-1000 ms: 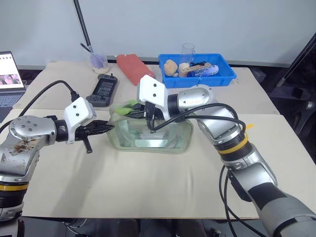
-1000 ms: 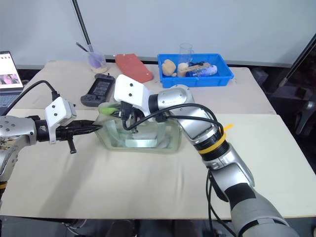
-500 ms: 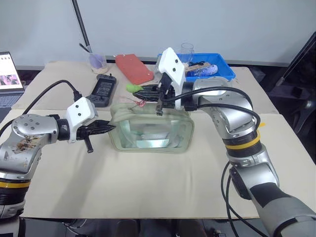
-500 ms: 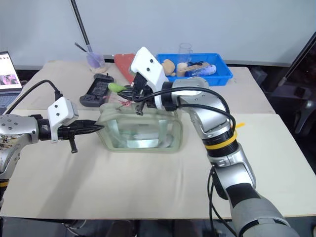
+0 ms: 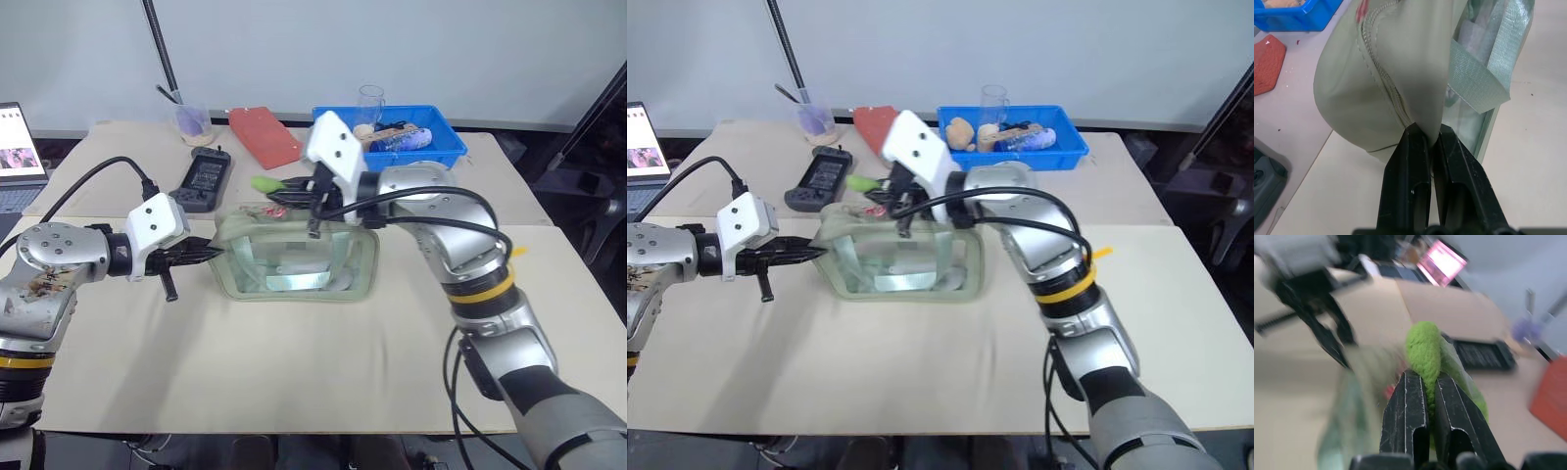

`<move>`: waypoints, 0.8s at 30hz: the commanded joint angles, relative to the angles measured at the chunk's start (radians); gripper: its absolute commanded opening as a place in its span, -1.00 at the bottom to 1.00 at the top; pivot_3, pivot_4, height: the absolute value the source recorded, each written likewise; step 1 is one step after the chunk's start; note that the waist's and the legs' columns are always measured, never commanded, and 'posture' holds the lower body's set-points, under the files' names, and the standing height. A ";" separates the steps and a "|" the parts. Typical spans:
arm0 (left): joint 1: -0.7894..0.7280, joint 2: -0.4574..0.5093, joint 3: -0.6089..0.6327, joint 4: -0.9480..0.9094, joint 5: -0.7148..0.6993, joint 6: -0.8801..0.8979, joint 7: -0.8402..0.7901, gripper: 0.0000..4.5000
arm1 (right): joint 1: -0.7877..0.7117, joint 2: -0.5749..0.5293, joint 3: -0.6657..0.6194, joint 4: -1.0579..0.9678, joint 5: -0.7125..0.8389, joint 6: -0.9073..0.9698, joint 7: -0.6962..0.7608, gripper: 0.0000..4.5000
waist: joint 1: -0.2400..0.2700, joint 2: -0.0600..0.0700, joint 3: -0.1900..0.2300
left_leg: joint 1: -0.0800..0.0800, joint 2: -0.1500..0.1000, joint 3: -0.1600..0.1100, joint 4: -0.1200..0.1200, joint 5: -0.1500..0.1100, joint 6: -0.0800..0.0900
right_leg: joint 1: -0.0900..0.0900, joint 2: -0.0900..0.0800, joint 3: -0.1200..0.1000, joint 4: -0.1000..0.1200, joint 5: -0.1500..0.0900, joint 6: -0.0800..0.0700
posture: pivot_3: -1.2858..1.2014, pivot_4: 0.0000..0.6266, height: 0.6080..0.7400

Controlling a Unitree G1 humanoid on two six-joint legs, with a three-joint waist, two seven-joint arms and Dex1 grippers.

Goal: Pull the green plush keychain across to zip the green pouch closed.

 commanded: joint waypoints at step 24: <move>-0.020 0.016 -0.021 0.064 0.044 -0.041 0.013 -1.00 | 0.541 -0.095 -0.205 -0.194 0.026 0.145 -0.268 -0.98 | -0.009 0.000 0.000 | 0.003 0.001 0.003 -0.003 0.000 0.000 | 0.001 0.001 0.002 -0.001 -0.004 0.005 | 0.03 -0.52 1.00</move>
